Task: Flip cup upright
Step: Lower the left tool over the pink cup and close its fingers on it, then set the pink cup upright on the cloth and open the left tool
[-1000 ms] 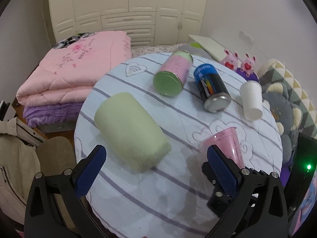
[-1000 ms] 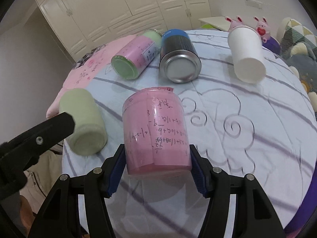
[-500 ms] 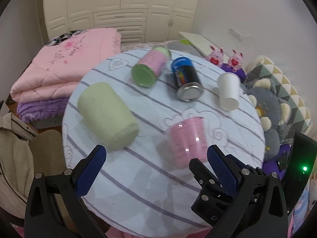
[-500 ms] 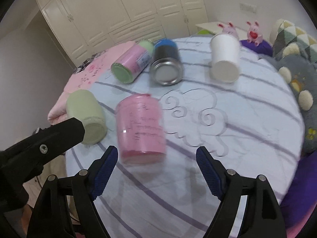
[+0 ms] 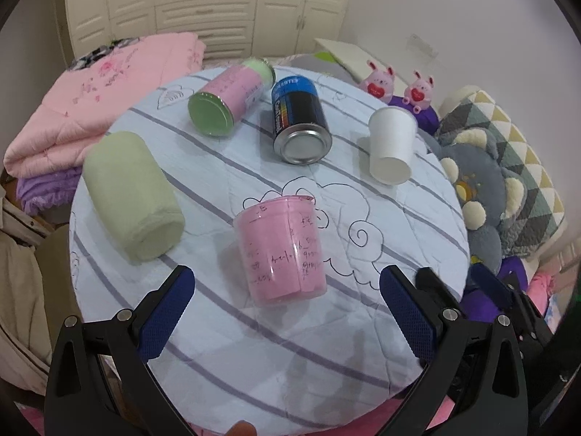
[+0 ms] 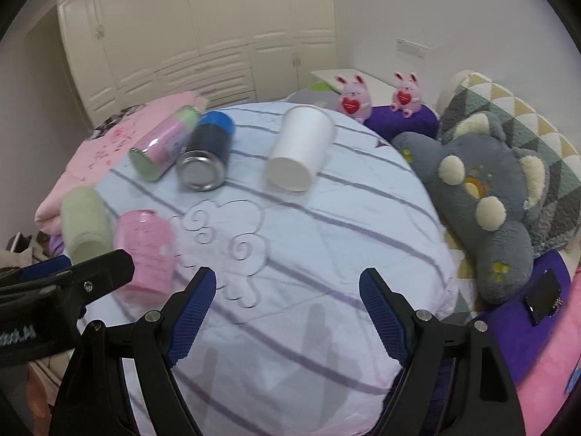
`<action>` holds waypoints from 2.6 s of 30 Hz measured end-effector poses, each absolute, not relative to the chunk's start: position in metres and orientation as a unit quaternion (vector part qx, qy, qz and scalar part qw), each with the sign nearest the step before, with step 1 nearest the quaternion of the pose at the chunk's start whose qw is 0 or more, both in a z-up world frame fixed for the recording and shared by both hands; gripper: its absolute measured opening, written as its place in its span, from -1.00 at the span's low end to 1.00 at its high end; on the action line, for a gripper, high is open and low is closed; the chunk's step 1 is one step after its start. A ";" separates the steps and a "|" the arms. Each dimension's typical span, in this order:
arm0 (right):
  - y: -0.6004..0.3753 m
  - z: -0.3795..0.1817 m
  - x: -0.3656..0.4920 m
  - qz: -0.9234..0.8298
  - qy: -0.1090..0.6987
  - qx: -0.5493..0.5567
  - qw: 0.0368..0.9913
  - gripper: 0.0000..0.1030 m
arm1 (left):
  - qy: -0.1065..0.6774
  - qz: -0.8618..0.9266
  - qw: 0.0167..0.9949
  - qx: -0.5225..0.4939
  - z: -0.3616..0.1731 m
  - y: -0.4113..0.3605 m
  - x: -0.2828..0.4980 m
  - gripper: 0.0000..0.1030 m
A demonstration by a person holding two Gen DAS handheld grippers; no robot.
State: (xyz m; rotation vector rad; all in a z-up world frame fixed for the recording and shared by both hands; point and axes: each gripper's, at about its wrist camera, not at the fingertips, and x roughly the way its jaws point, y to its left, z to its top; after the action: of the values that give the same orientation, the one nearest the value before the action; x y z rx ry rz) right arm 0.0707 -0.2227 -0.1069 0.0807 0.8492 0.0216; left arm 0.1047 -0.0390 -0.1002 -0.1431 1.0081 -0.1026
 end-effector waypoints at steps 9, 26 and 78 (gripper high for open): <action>-0.237 -0.116 0.087 0.007 0.423 0.037 0.905 0.60 | 0.515 -0.019 0.853 -0.080 -0.123 -0.039 0.138 1.00; -0.232 -0.127 0.113 0.025 0.440 0.034 0.897 0.60 | 0.556 0.001 0.826 -0.096 -0.154 -0.038 0.170 0.62; -0.218 -0.124 0.108 0.041 0.439 0.030 0.897 0.61 | 0.460 -0.022 0.887 0.007 -0.121 -0.059 0.154 0.32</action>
State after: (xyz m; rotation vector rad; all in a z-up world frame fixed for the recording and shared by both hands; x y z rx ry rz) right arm 0.1075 -0.2181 -0.1237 0.0623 0.9098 0.0845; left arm 0.1544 -0.0587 -0.1214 0.0153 0.9569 -0.0451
